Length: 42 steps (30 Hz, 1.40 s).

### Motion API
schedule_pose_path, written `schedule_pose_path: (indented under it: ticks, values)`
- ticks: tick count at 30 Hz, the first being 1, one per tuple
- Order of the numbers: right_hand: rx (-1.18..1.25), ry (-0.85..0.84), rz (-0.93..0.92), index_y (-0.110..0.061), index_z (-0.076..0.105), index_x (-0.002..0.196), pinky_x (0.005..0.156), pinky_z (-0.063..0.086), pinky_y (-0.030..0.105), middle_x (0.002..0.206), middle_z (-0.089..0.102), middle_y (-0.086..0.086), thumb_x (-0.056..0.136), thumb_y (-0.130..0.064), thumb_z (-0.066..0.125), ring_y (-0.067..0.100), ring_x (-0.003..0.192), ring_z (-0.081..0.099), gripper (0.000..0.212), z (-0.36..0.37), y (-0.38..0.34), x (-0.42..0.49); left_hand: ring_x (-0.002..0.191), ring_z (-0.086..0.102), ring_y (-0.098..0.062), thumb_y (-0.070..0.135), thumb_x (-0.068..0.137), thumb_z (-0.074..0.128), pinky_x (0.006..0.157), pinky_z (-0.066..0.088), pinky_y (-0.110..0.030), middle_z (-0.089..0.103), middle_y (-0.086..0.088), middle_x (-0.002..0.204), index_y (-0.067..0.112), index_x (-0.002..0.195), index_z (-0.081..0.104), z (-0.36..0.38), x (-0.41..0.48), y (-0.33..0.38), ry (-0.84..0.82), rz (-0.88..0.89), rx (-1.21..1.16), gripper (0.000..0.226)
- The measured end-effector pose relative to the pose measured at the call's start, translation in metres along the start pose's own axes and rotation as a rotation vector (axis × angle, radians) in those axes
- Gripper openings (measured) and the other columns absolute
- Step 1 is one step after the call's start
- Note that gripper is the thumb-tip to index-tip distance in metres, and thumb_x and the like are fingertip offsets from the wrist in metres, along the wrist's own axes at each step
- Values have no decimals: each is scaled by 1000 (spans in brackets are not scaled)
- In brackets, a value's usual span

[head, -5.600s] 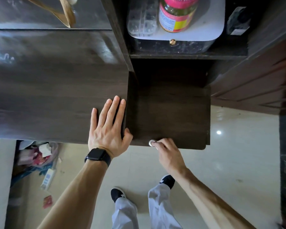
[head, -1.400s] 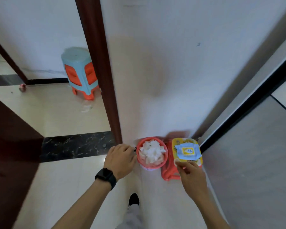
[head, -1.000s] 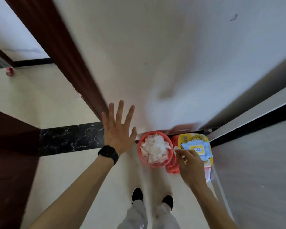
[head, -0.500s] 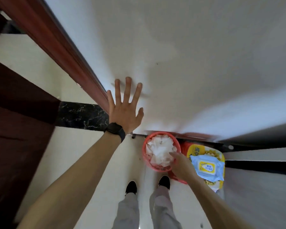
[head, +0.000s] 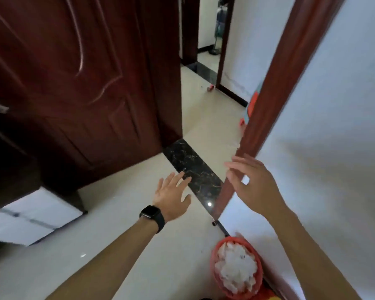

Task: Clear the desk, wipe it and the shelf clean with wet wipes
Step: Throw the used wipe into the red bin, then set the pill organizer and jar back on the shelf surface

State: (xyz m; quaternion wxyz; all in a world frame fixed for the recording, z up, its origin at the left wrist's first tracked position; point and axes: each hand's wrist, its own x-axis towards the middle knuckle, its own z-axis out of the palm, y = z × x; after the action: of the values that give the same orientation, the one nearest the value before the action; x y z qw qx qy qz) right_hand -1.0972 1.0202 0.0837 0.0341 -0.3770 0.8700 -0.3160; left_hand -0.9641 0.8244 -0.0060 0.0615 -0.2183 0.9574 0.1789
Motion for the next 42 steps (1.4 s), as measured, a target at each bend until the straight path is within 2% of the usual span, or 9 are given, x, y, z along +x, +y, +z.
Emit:
schedule_pose_path:
  ticks: [3, 8, 12, 17, 20, 22, 27, 35, 42]
  values:
    - [6, -83, -224, -28, 72, 119, 109, 25, 18, 130, 65, -7, 95, -40, 52, 19, 134, 47, 34, 32, -83, 27, 153, 3, -19, 48, 99, 38, 123, 3, -48, 13, 7, 165, 36, 154, 26, -36, -64, -79, 133, -184, -9, 57]
    - [66, -205, -528, -27, 74, 116, 108, 15, 6, 130, 64, -6, 90, -41, 56, 18, 134, 46, 34, 110, -239, 15, 153, 3, -20, 46, 98, 42, 123, 6, -47, 17, 6, 164, 34, 153, 30, -95, -204, -197, 359, -471, -11, 58]
    - [136, -277, -693, -26, 73, 118, 111, 16, 12, 133, 64, -4, 92, -27, 68, 17, 137, 43, 27, 173, -353, -20, 153, 6, -21, 50, 98, 43, 122, 11, -49, 21, 5, 163, 38, 153, 26, -130, -327, -271, 526, -662, 20, 59]
    - [165, -358, -894, -33, 64, 129, 108, 3, 2, 145, 52, -10, 95, -33, 61, 6, 143, 29, 34, 236, -477, -65, 152, 13, -22, 54, 95, 44, 121, 16, -50, 28, 5, 161, 37, 151, 31, -159, -453, -346, 648, -874, 121, 61]
    - [192, -382, -943, -34, 60, 134, 111, 10, 11, 150, 45, -12, 97, -36, 57, 4, 145, 22, 37, 260, -532, -82, 152, 12, -21, 54, 94, 45, 121, 16, -49, 28, 6, 161, 37, 152, 30, -171, -500, -384, 668, -961, 126, 62]
    - [207, -388, -952, -35, 58, 136, 112, 13, 14, 152, 42, -14, 98, -37, 56, 2, 146, 19, 38, 275, -560, -87, 152, 13, -21, 56, 93, 45, 121, 18, -49, 30, 6, 160, 38, 152, 31, -178, -519, -407, 691, -986, 123, 63]
    - [209, -394, -940, -35, 54, 139, 111, 10, 13, 154, 39, -15, 98, -38, 54, 2, 147, 17, 41, 321, -607, -70, 152, 13, -18, 57, 93, 43, 122, 15, -46, 29, 7, 161, 40, 151, 31, -193, -528, -465, 724, -1006, 116, 62]
    - [184, -378, -901, -33, 53, 140, 116, 16, 21, 153, 41, -12, 99, -40, 53, 5, 148, 18, 42, 398, -663, 10, 152, 12, -17, 58, 95, 41, 122, 15, -46, 25, 8, 162, 41, 152, 30, -239, -488, -576, 742, -965, 85, 60]
    - [185, -359, -843, -32, 55, 140, 115, 17, 20, 151, 43, -14, 98, -39, 55, 4, 147, 21, 42, 454, -699, 82, 152, 11, -17, 58, 95, 41, 123, 13, -44, 24, 9, 162, 40, 152, 29, -274, -447, -673, 700, -949, 89, 61]
